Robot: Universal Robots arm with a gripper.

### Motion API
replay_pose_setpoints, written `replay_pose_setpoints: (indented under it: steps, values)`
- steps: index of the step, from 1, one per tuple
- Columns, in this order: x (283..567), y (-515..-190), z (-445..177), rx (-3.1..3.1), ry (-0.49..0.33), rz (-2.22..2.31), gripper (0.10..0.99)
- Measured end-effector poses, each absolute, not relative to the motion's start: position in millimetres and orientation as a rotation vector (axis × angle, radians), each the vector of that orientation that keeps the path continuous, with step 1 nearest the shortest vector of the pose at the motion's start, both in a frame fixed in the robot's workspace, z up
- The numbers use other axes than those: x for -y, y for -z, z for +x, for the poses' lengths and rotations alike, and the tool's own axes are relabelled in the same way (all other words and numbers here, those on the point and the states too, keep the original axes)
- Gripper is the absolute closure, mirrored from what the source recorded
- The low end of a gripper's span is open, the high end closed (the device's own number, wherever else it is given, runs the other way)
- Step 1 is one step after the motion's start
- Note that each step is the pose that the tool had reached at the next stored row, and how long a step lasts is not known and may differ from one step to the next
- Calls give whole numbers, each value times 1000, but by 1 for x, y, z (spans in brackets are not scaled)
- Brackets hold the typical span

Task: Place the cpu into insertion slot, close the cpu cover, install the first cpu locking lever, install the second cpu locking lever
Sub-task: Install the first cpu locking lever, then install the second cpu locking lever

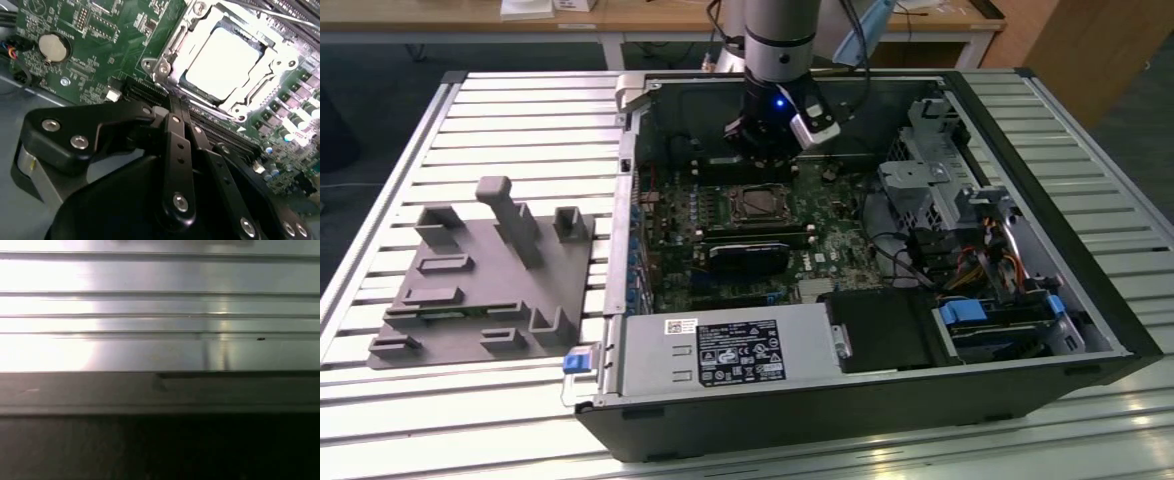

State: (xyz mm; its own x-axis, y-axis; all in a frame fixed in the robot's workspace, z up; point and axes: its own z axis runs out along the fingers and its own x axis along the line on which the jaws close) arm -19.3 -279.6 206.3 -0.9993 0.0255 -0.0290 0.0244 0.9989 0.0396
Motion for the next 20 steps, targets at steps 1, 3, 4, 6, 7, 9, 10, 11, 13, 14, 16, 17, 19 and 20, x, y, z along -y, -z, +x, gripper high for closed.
replay_pose_setpoints:
  steps: [1,3,4,6,7,9,10,11,13,14,16,17,19,20]
  values:
    - [280,-206,-19,-3111,-61,39,980]
    - [282,-206,-19,-3111,-61,39,980]
    - [282,-206,-19,-3111,-61,39,980]
    - [282,-206,-19,-3111,-61,39,980]
    - [283,-206,-19,-3111,-61,39,980]
    - [283,-206,-19,-3111,-61,39,980]
    - [283,-206,-19,-3111,-61,39,980]
    - [283,-206,-19,-3111,-61,39,980]
    - [284,-206,-19,-3111,-61,39,980]
    - [284,-206,-19,-3111,-61,39,980]
    - [284,-206,-19,-3111,-61,39,980]
    - [284,-206,-19,-3111,-61,39,980]
    - [285,-206,-19,-3111,-61,39,980]
    - [285,-206,-19,-3111,-61,39,980]
